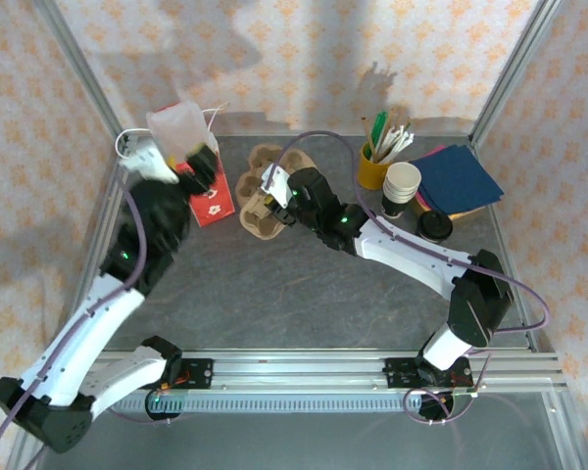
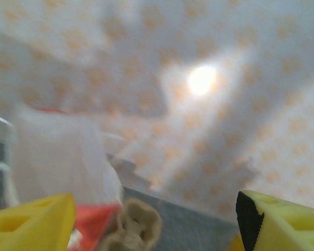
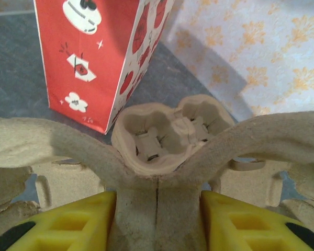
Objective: Pack the takeout coffee
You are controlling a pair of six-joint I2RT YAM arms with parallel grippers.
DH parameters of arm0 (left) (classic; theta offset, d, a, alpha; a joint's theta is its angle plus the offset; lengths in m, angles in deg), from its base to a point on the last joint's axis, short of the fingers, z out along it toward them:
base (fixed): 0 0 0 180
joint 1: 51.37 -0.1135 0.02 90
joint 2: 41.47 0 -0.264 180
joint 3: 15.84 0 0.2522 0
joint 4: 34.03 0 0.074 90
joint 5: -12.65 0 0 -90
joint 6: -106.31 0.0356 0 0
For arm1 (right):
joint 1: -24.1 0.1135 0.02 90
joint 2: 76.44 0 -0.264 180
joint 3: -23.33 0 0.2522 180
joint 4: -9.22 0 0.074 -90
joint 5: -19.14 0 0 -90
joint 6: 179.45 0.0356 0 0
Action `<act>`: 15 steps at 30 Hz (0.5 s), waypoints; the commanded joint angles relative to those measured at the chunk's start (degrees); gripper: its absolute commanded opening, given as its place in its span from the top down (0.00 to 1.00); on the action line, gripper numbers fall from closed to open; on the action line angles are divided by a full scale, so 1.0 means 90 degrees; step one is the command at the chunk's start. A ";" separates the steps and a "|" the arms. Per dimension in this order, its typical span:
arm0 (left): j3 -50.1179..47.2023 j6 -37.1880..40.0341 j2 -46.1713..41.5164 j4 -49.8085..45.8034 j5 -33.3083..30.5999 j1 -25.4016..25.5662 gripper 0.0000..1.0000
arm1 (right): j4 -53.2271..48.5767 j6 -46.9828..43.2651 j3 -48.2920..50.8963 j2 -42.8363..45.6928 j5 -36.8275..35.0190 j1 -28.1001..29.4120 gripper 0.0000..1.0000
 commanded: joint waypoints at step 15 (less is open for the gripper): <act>0.6620 -0.0655 0.5125 -0.6509 0.1792 -0.2875 0.33 | -0.1270 0.0796 -0.0436 0.1107 0.0792 -0.0012 0.58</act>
